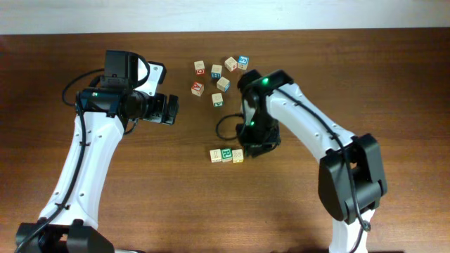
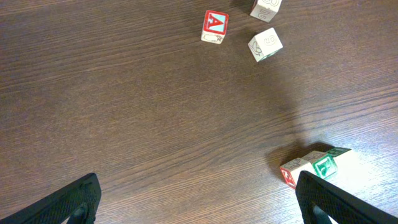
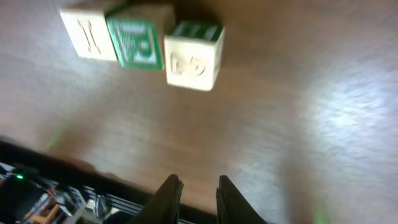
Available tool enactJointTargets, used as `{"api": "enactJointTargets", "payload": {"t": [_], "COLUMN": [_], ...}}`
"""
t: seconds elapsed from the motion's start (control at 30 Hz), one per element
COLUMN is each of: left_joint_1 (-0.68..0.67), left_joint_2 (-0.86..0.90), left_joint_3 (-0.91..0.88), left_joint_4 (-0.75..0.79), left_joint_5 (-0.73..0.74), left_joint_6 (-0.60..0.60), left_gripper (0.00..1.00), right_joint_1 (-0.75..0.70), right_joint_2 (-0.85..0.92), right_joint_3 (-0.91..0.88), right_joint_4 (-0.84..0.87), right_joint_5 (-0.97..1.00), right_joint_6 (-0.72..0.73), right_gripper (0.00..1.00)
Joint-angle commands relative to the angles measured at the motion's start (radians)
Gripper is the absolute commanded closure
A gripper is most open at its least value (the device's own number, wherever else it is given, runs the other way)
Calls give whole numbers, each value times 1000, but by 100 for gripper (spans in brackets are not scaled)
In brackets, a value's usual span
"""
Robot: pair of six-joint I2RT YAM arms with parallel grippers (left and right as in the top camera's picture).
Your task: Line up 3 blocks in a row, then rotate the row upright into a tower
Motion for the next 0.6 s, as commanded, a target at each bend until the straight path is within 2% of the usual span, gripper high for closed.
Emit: {"api": "enactJointTargets", "payload": {"t": [0.0,0.13,0.3,0.4,0.57], "left_joint_1": [-3,-3,-3,-3,-3], "left_joint_2": [3,3,3,3,3], "left_joint_3": [21,21,21,21,21], "left_joint_4": [-1,-1,-2,-2,-1], "left_joint_5": [14,14,14,14,14], "left_joint_6": [-12,-12,-12,-12,-12], "left_gripper": [1,1,1,1,1], "right_joint_1": [83,156,175,172,172], "right_joint_2": [3,3,3,3,3], "right_joint_3": [-53,-112,-187,-200,-200], "right_joint_4": [15,95,237,259,288], "right_joint_5": [35,137,202,207,266], "right_joint_6": [74,168,162,137,105], "right_gripper": [79,79,80,89,93]}}
